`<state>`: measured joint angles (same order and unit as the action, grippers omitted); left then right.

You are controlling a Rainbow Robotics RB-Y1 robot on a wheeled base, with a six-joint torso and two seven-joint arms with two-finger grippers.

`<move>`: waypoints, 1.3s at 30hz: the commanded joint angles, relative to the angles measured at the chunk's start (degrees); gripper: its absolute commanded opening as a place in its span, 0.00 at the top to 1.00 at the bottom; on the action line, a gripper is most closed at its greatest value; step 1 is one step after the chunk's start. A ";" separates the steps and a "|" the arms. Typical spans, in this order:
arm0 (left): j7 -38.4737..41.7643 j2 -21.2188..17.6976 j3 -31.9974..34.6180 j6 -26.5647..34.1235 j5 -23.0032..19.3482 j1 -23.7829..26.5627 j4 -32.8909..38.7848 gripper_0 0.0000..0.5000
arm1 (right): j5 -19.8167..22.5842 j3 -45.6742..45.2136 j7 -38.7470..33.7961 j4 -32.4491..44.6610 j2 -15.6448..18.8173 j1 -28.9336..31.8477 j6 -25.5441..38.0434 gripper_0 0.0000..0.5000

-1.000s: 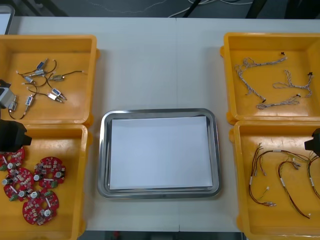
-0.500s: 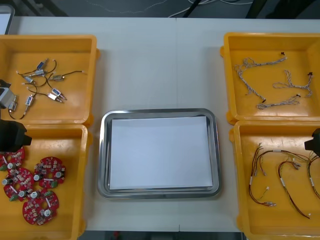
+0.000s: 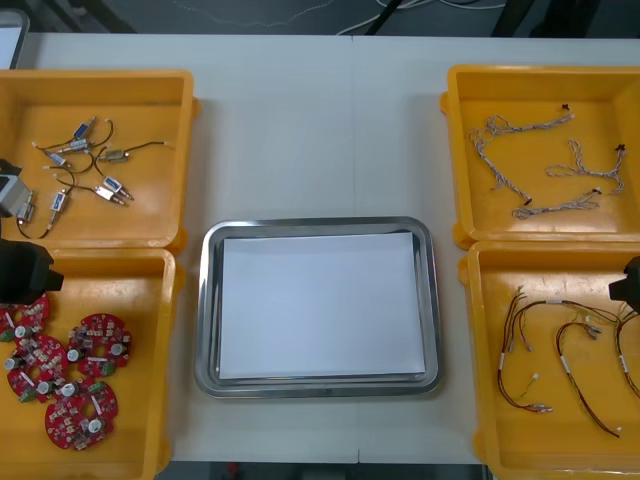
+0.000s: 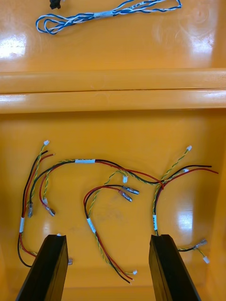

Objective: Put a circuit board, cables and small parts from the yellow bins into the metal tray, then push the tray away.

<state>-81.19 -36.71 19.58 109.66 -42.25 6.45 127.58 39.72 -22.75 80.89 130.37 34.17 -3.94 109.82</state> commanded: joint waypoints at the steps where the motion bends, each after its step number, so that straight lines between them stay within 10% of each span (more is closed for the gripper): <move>1: -1.07 -0.12 -0.07 0.34 -0.03 1.29 1.97 0.00 | 0.01 0.17 2.87 1.64 1.95 0.51 0.18 0.00; 39: -1.07 -0.12 -0.07 0.34 -0.03 1.29 1.97 0.00 | 0.01 0.17 2.87 1.64 1.95 0.51 0.18 0.00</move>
<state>-81.19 -36.71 19.58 109.66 -42.25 6.45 127.58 39.72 -22.75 80.89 130.37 34.17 -3.94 109.82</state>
